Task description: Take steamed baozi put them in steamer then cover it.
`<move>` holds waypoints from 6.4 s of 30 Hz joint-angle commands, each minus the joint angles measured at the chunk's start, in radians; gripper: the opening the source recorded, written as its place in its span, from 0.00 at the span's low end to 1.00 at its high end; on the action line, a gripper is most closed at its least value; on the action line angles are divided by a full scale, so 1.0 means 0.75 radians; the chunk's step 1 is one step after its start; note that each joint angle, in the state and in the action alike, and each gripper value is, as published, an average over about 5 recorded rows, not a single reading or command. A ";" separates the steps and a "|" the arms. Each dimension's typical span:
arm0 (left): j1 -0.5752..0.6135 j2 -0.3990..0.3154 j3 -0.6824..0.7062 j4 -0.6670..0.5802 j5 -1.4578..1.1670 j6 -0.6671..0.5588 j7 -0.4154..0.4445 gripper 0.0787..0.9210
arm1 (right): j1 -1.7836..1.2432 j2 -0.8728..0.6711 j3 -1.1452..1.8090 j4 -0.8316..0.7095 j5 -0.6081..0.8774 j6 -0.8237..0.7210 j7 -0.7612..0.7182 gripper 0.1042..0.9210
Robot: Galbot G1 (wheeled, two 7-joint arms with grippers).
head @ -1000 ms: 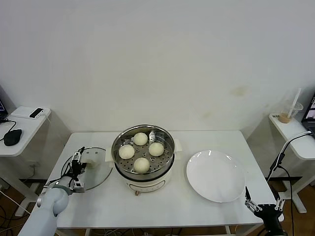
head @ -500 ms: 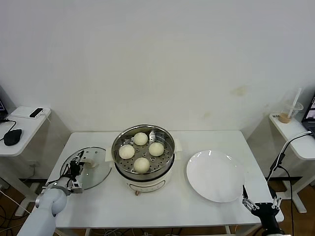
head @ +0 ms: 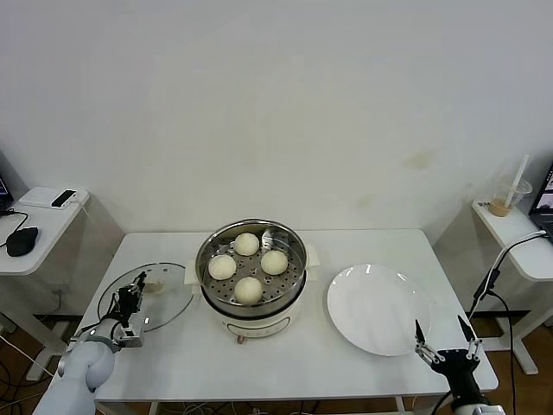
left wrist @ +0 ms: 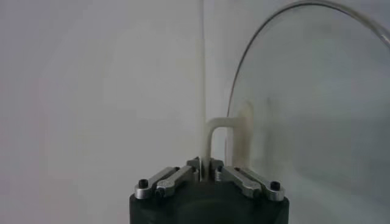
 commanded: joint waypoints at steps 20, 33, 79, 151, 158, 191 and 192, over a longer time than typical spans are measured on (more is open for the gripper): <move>0.616 -0.035 -0.516 -1.109 0.083 0.442 0.259 0.06 | 0.061 -0.095 -0.126 -0.024 -0.046 -0.013 -0.008 0.88; 0.393 0.087 -0.060 -1.206 -0.002 0.496 0.242 0.06 | 0.045 -0.046 -0.169 0.005 -0.194 -0.010 -0.007 0.88; -0.143 -0.560 0.505 -0.657 0.594 0.752 0.518 0.06 | 0.044 0.136 -0.306 -0.024 -0.483 -0.016 0.070 0.88; 0.214 -0.386 0.484 -1.139 0.463 0.668 0.449 0.74 | 0.022 0.140 -0.366 -0.045 -0.498 -0.021 0.066 0.88; 0.501 -0.337 0.352 -1.328 0.195 0.502 0.217 0.88 | 0.010 0.117 -0.379 -0.033 -0.481 -0.026 0.041 0.88; 1.155 -0.424 -0.191 -1.140 -1.794 -0.132 -0.097 0.88 | -0.100 -0.034 -0.303 0.042 -0.207 -0.074 -0.002 0.88; 1.161 -0.424 -0.196 -1.133 -1.792 -0.122 -0.094 0.88 | -0.100 -0.036 -0.308 0.042 -0.206 -0.075 -0.003 0.88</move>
